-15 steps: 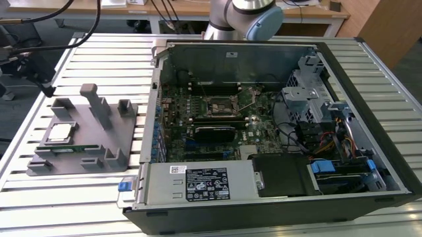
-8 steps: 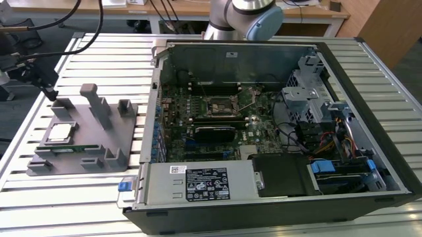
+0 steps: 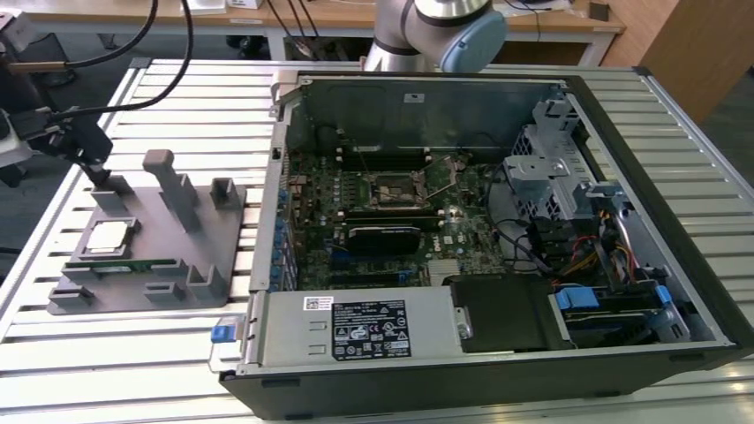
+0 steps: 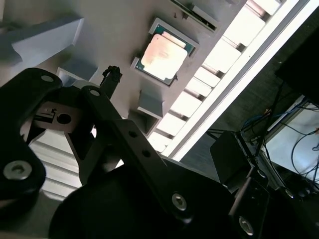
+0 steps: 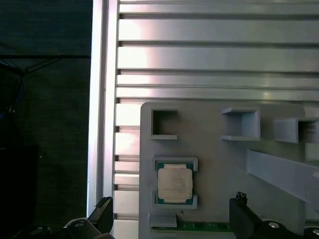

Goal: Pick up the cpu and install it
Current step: 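Pick up the cpu and move it towards the insertion slot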

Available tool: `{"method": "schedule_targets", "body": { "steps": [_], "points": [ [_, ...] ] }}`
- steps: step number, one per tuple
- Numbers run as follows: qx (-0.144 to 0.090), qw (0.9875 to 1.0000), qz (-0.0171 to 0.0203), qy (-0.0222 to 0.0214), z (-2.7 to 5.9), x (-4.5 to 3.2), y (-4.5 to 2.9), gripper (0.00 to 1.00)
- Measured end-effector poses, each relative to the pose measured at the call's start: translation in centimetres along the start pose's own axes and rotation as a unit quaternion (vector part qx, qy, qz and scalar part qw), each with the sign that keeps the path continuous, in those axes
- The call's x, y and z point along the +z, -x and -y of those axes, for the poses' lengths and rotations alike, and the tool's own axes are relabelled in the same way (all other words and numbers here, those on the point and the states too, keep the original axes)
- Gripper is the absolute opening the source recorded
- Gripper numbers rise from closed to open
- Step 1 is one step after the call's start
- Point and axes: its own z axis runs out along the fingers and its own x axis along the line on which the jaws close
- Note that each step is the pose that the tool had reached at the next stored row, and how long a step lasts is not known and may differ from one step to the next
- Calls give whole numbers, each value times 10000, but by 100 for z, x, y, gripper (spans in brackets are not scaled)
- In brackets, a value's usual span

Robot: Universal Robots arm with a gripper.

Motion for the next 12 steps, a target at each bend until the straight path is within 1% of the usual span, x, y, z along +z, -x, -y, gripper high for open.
{"method": "schedule_targets", "body": {
  "steps": [2, 3, 12],
  "points": [
    [1, 10000, -1, 1, 0, 36, 9, 99],
    [0, 10000, -1, 2, 3, 80, 13, 99],
    [0, 10000, -1, 10, 8, 220, 19, 99]
  ]
}}
